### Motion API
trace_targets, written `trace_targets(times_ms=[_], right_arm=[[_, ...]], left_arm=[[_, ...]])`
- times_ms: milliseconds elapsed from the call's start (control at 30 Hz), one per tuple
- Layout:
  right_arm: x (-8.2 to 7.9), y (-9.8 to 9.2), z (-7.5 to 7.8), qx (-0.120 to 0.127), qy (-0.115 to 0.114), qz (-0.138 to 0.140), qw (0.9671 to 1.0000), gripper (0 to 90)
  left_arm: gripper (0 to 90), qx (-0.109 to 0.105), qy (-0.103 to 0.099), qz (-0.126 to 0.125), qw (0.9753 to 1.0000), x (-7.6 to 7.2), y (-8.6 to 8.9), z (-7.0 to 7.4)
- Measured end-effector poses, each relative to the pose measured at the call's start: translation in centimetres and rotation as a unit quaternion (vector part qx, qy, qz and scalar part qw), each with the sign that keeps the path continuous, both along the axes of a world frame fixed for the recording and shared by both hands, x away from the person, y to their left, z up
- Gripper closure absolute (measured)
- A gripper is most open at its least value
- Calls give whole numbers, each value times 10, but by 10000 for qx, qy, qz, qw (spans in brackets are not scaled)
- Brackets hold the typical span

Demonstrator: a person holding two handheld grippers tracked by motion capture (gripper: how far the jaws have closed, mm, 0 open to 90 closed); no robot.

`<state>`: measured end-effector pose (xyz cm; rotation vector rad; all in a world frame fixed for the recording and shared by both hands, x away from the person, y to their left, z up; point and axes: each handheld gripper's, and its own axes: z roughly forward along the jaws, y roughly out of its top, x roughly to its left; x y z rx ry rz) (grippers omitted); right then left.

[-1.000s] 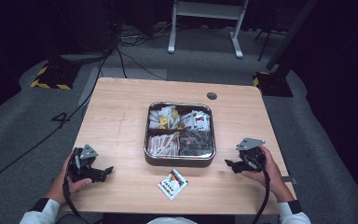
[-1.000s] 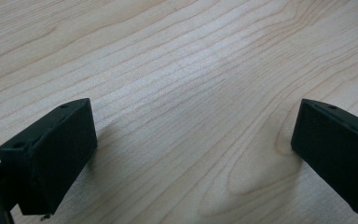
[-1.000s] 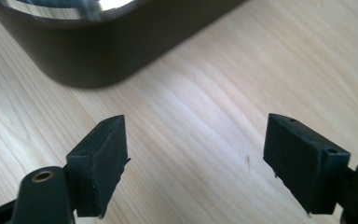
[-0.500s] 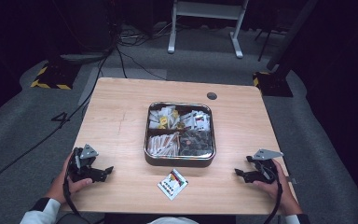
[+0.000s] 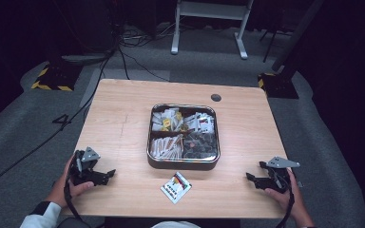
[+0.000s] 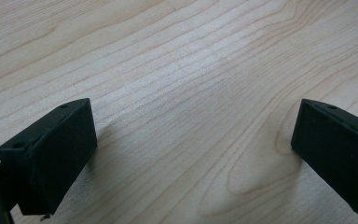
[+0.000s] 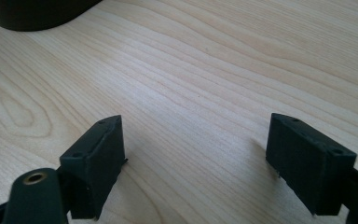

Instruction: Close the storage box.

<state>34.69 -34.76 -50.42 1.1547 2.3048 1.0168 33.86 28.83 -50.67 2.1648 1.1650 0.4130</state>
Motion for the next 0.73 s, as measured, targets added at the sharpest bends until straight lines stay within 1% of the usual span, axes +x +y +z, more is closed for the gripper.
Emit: trace_targets(times_ms=[367,733], right_arm=[[1,-1,0,1,-1,-71,10000,194],[3,0,0,-21,9,-11,10000,170]], left_arm=[[3,-5,0,1,10000,0,0,0],[3,9,-5,-6,10000,0,0,0]])
